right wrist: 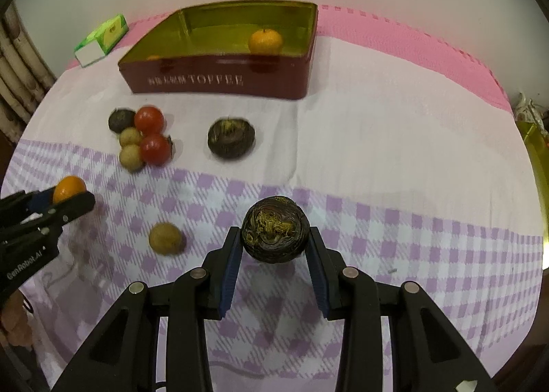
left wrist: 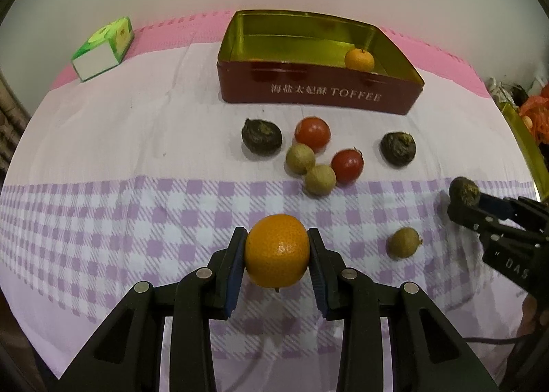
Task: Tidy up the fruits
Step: 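Lift the orange with left gripper while right gripper lifts the dark brown fruit, then carry the orange and dark brown fruit over the tin with both grippers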
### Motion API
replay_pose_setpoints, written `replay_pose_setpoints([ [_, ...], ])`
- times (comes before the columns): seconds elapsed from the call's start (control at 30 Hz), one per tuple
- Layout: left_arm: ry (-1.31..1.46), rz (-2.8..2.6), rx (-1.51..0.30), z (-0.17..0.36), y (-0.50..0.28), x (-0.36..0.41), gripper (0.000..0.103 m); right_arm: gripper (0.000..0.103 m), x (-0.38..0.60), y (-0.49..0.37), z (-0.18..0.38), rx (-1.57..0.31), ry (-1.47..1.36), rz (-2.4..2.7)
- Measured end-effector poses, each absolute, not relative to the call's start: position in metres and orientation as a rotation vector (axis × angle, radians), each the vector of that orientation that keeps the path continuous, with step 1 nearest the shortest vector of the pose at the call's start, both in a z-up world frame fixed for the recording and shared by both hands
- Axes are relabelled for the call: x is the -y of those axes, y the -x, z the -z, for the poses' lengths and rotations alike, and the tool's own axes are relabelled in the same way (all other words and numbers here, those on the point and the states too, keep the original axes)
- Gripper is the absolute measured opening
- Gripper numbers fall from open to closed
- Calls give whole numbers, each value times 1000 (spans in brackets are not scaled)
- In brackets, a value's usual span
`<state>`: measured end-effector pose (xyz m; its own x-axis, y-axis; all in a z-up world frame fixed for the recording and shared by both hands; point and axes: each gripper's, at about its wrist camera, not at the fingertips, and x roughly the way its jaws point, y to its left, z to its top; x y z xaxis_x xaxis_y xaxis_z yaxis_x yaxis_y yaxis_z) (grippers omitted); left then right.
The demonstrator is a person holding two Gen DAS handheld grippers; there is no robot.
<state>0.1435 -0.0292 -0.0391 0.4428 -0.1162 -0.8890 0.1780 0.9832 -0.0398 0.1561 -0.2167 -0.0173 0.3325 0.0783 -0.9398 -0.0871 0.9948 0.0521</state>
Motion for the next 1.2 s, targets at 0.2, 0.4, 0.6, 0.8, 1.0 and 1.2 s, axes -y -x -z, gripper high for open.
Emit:
replay_pose_setpoints([
  [0.2, -60, 183, -1062, 24, -165, 25, 36, 35, 221, -170, -1, -1185, 6, -127],
  [0.4, -78, 175, -984, -4, -194, 19, 36, 35, 218, -195, -27, -1117, 12, -136],
  [0.6, -60, 160, -939, -15, -230, 13, 36, 35, 223, -218, -35, -1097, 13, -141],
  [0.8, -47, 162, -952, -11, -256, 14, 36, 35, 218, -239, -33, -1065, 33, -149],
  [1.0, -77, 198, -962, -3, -279, 32, 36, 35, 213, -254, -22, -1082, 44, -151],
  [1.2, -84, 203, -998, 11, -300, 41, 36, 35, 212, -261, -11, -1106, 57, -149],
])
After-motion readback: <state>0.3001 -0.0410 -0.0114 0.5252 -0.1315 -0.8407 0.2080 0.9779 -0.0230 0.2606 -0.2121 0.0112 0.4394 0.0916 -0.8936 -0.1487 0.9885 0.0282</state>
